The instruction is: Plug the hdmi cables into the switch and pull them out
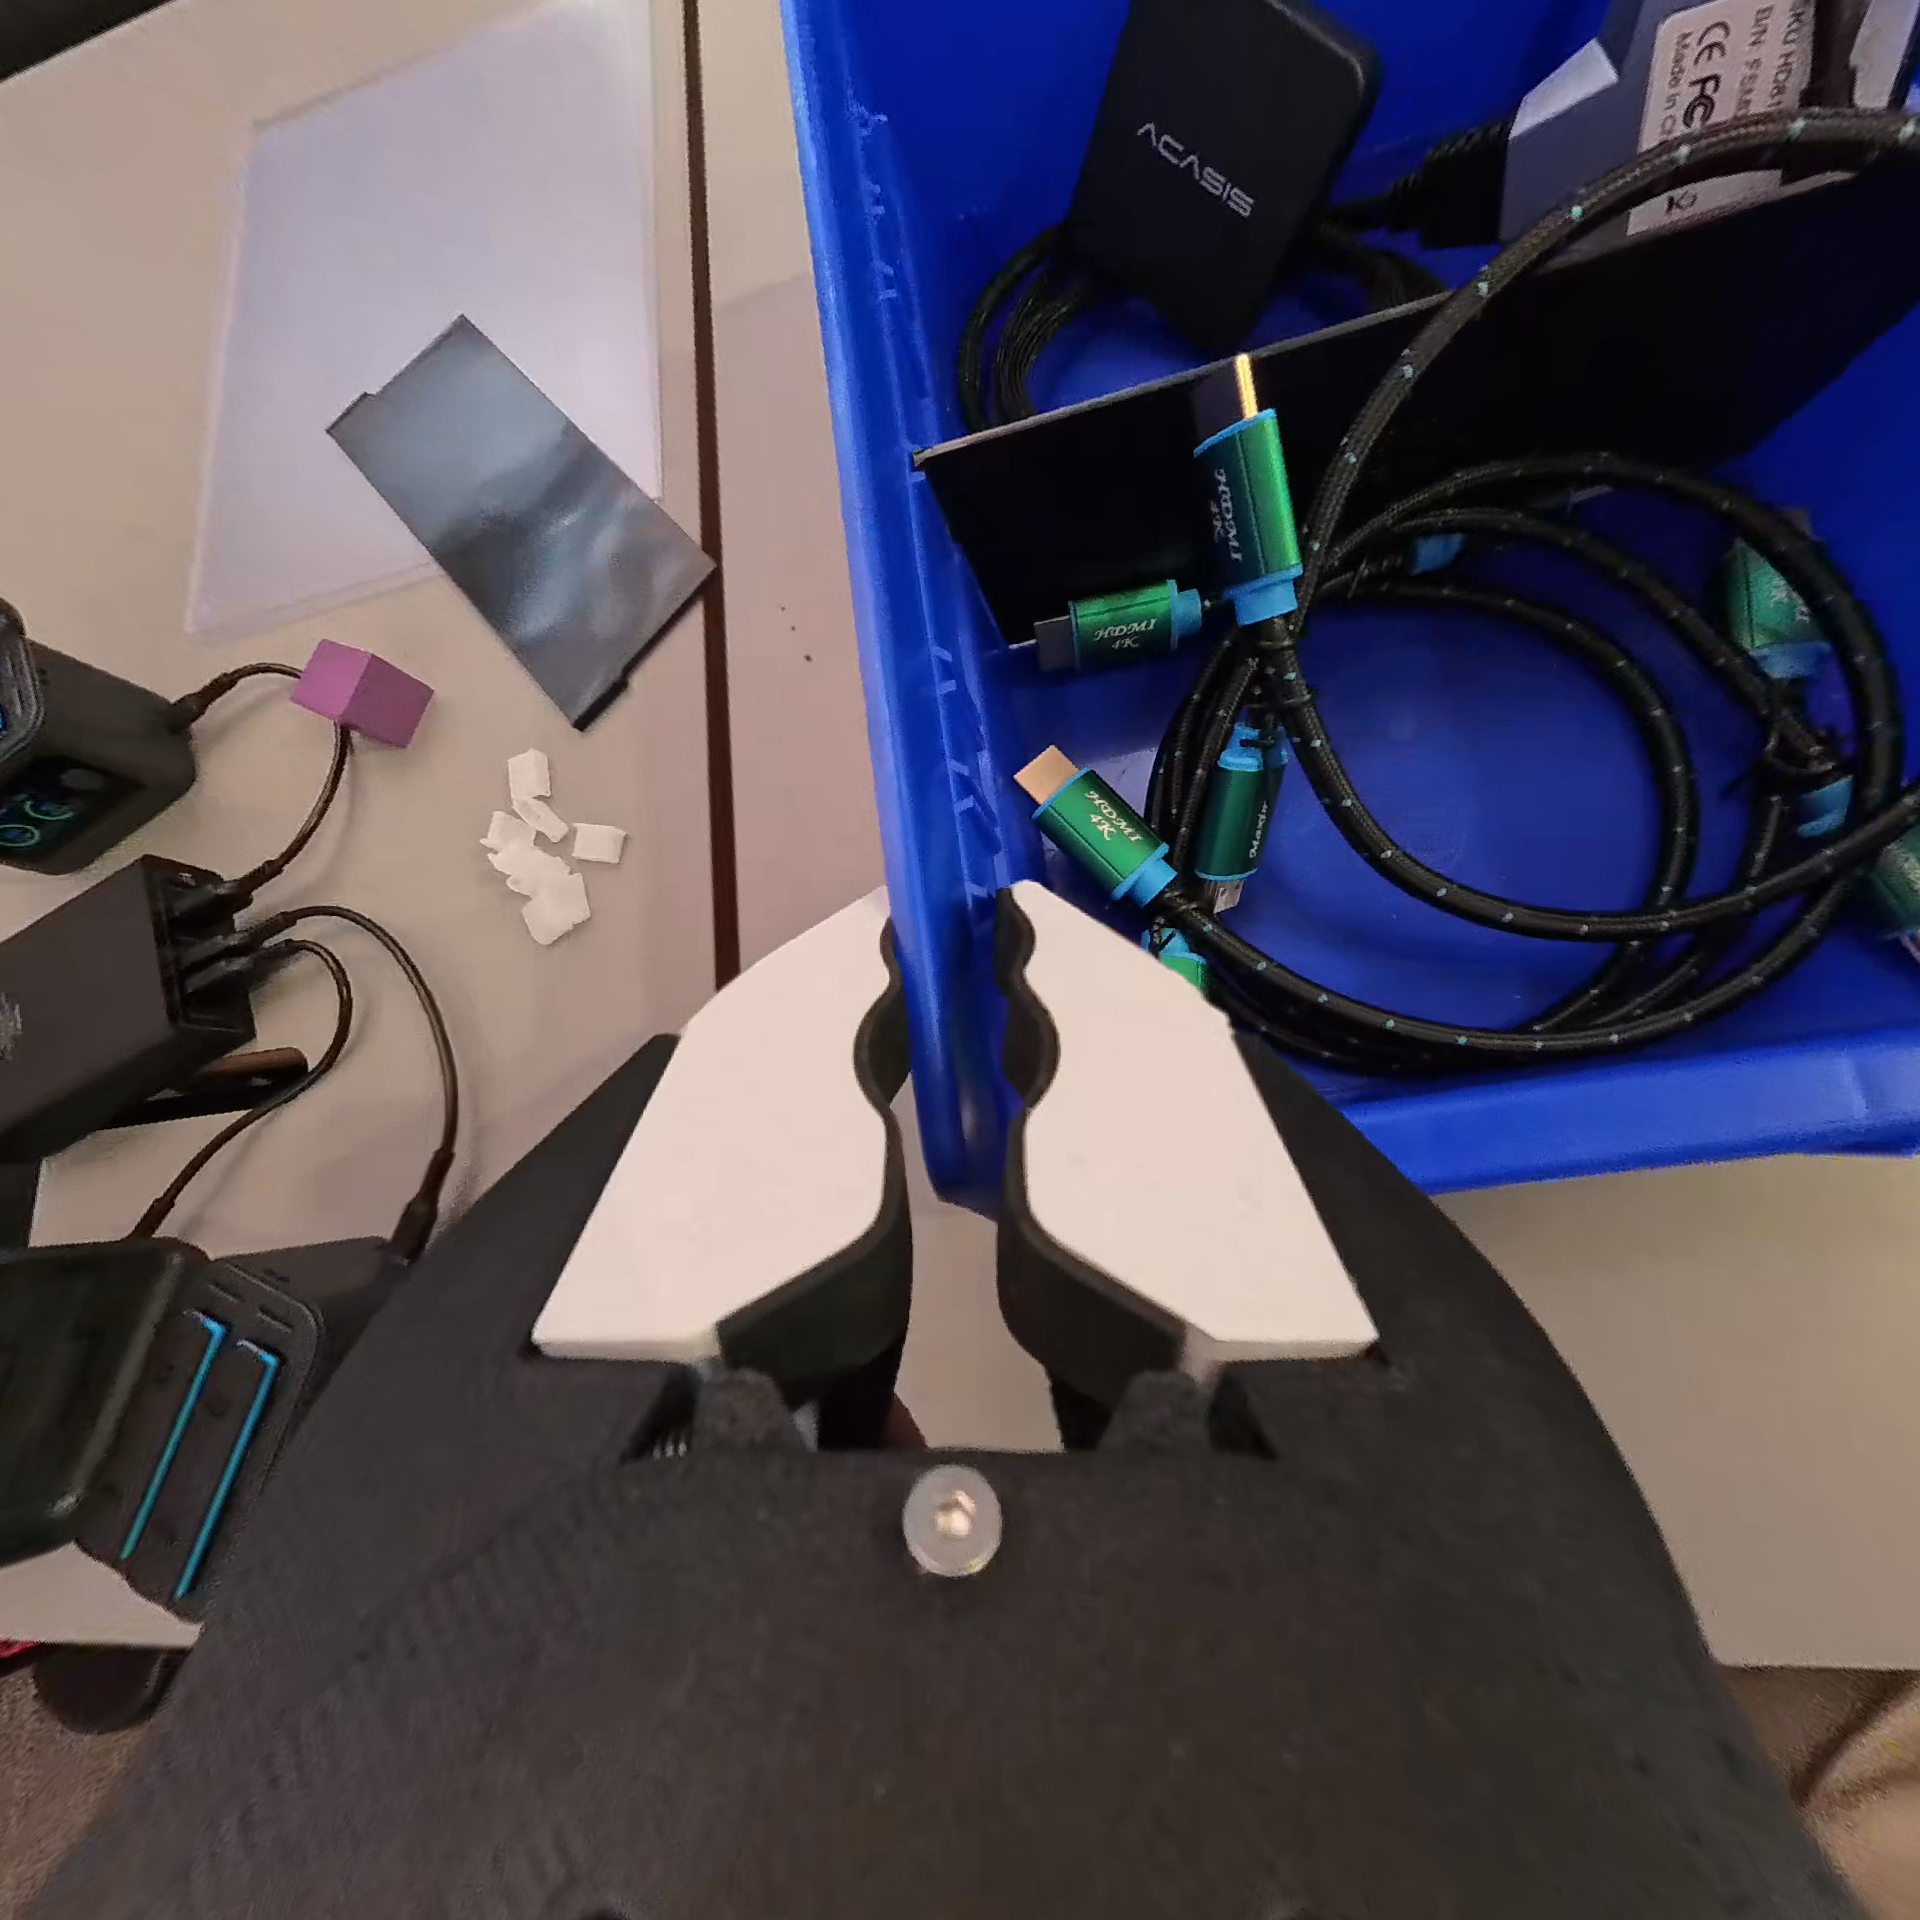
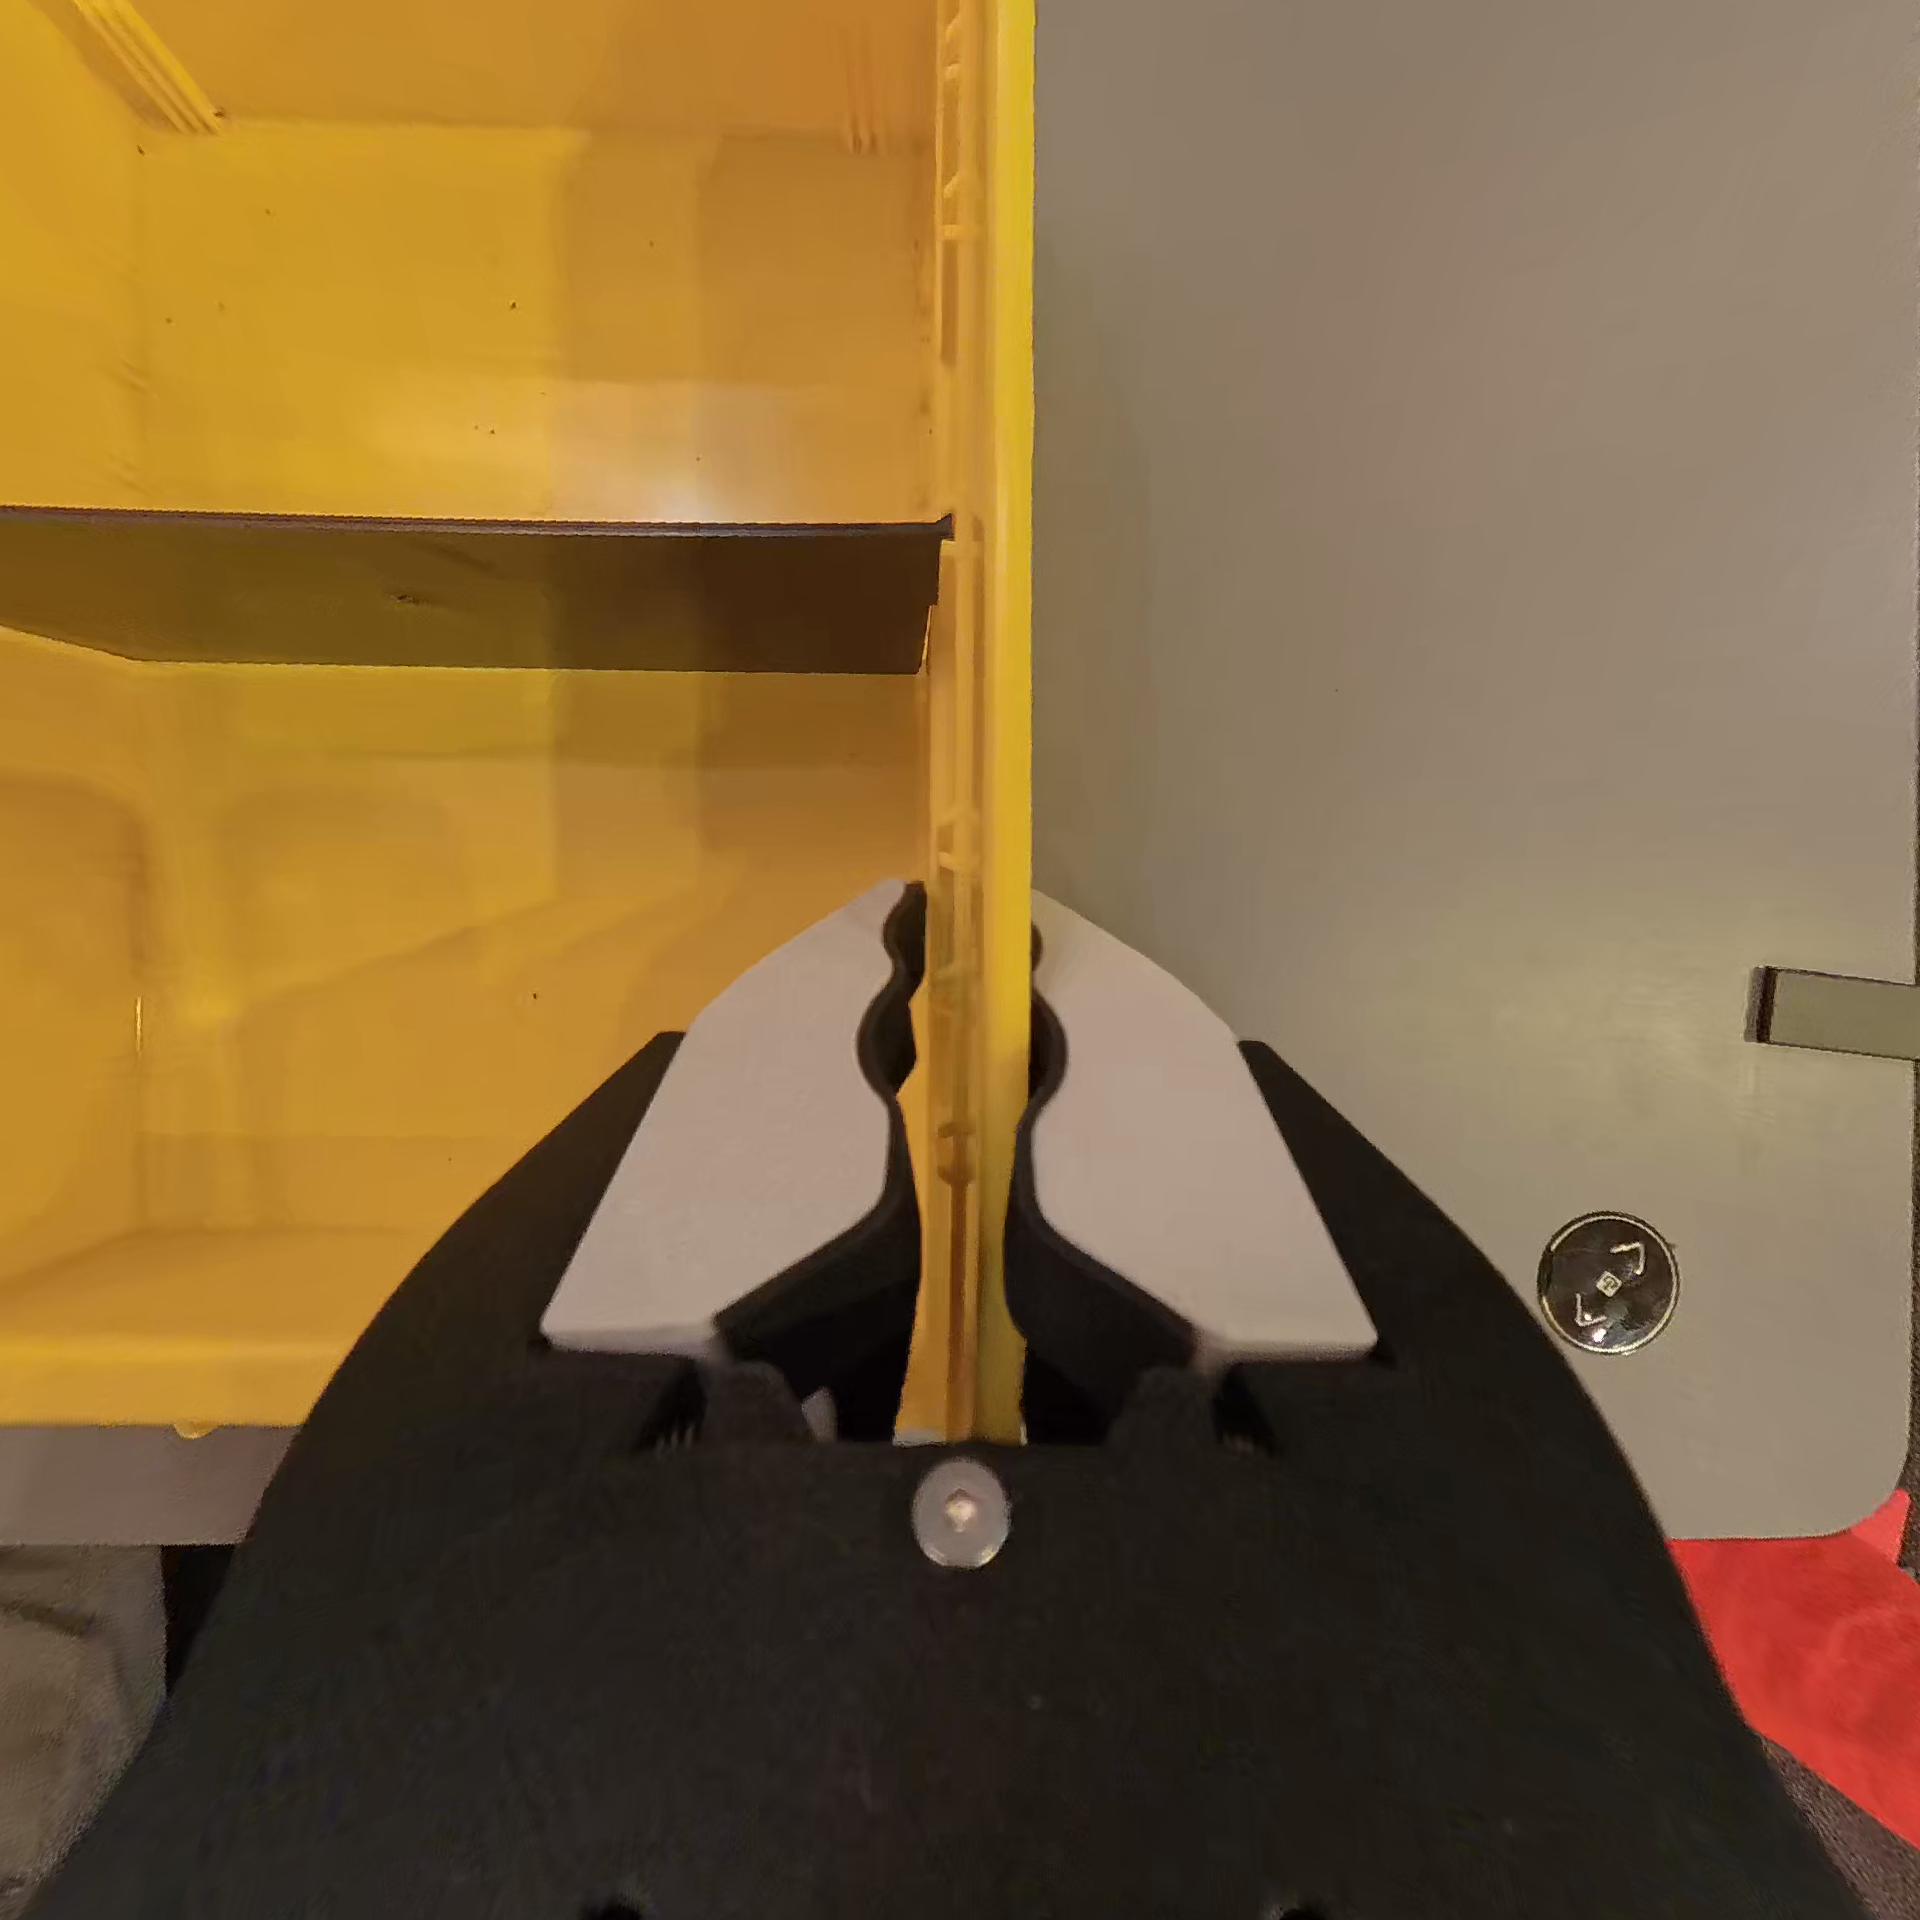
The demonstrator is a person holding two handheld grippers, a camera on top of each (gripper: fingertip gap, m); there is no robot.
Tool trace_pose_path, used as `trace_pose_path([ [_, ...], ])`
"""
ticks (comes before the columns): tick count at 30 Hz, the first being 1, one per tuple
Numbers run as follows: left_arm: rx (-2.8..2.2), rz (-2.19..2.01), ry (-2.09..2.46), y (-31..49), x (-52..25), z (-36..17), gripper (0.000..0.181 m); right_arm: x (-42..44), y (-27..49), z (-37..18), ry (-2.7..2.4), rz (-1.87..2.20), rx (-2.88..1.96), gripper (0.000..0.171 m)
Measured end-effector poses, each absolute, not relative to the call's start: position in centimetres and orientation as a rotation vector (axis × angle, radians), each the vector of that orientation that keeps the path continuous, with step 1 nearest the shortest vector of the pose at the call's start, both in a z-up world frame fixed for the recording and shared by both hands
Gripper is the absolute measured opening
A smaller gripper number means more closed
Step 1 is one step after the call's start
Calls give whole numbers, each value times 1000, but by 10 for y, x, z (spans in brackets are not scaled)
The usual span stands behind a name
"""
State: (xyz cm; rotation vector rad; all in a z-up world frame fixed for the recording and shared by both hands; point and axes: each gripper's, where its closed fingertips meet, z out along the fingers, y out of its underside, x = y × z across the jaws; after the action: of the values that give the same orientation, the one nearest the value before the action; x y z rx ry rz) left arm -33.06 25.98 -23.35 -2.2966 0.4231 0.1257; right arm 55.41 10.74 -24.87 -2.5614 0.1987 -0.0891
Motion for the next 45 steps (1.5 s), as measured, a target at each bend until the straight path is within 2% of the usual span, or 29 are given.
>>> trace_pose_path([
  [1,-2288,120,419,261,-333,-234,14,552,108,-248,189,-77,-2558,24],
  [3,-2281,112,429,261,-334,-233,17,549,109,-241,171,-87,-2518,39],
  [6,-2226,161,438,264,-341,-220,39,549,105,-227,152,-172,-2477,51],
  [10,-2069,191,469,274,-333,-177,43,534,105,-184,93,-290,-2342,50],
  [13,-1959,149,628,285,-294,-146,37,498,110,-151,-1,-288,-2246,47],
  [16,-1921,205,802,307,-259,-138,31,441,119,-124,-123,-211,-2163,44],
  [20,-1916,206,941,354,-223,-153,31,357,130,-109,-295,-77,-2103,42],
  [28,-2048,283,1130,417,-202,-207,29,218,139,-135,-564,217,-2080,40],
  [31,-2074,387,1135,433,-207,-219,19,195,139,-149,-619,269,-2096,39],
  [37,-2096,396,1206,445,-200,-242,13,175,138,-161,-664,333,-2100,39],
  [39,-2098,361,1189,446,-198,-243,6,171,138,-163,-673,358,-2099,39],
  [45,-2010,303,1112,441,-191,-213,5,160,138,-163,-699,403,-2094,39],
])
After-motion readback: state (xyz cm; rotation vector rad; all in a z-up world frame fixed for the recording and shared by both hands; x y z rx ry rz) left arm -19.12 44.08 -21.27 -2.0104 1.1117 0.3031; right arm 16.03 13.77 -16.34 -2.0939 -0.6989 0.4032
